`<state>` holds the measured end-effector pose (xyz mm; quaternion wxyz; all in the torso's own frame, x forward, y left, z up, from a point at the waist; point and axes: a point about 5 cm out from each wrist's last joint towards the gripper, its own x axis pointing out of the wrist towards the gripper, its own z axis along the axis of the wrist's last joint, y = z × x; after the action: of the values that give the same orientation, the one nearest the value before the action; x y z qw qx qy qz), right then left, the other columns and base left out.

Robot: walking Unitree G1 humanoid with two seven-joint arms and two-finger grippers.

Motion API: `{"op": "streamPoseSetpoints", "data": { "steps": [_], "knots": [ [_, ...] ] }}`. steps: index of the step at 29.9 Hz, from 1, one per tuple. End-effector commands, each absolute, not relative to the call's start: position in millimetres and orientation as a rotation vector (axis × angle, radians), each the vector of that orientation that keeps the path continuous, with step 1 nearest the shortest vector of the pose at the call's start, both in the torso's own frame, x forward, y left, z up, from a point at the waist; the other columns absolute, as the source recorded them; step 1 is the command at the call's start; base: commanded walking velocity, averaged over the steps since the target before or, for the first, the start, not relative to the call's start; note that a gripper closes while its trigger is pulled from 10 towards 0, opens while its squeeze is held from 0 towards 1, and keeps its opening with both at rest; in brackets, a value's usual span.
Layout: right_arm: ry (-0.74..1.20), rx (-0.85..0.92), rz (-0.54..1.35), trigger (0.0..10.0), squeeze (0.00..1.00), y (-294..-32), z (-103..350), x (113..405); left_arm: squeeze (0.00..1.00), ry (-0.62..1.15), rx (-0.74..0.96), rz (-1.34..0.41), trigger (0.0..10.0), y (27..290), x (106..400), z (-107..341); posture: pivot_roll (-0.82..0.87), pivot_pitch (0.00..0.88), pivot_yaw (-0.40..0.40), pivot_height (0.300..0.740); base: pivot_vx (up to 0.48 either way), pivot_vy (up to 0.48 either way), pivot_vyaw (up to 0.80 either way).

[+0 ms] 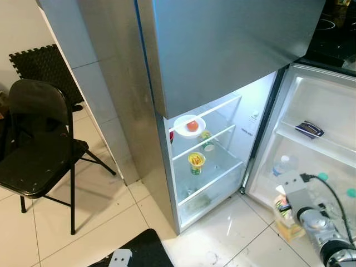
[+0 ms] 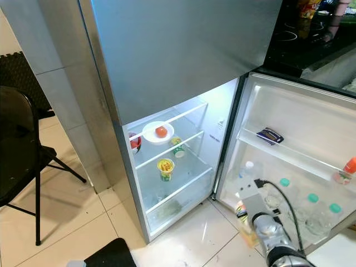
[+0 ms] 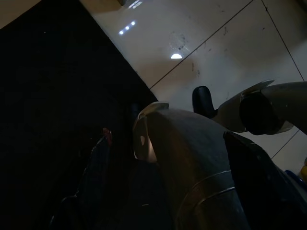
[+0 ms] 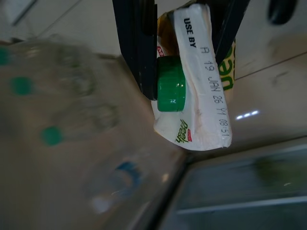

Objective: Restocking fridge

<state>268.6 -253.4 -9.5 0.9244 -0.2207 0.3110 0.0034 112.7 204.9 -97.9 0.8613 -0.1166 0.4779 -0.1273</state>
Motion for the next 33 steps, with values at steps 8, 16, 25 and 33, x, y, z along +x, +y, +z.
{"op": "streamPoseSetpoints", "data": {
  "steps": [8, 16, 25, 33],
  "knots": [
    [0.948, -0.399, 0.049, 10.0, 0.0, -246.8, -65.3, 195.2, 0.0, 1.0, -0.239, -0.277, 10.0, 194.2, 113.8, -99.7, -0.1, 0.0, -0.024, 0.74, 0.0, 0.0, -0.19],
    [1.084, -0.375, 0.045, 10.0, 0.0, -250.3, -82.9, 157.3, 0.0, 1.019, -0.23, -0.278, 10.0, 192.0, 110.6, -101.4, -0.1, 0.0, -0.021, 0.74, 0.0, 0.0, -0.78],
    [1.131, -0.372, 0.042, 10.0, 0.0, -252.3, -87.3, 144.9, 0.0, 1.025, -0.205, -0.286, 10.0, 189.8, 111.9, -101.8, -0.1, 0.0, -0.02, 0.74, 0.0, 0.0, -0.79],
    [1.141, -0.377, 0.053, 10.0, 0.0, -251.2, -87.9, 144.5, 0.0, 1.046, -0.168, -0.29, 10.0, 189.0, 113.1, -102.6, -0.1, 0.0, -0.025, 0.74, 0.0, 0.0, -0.78]
  ]
}}
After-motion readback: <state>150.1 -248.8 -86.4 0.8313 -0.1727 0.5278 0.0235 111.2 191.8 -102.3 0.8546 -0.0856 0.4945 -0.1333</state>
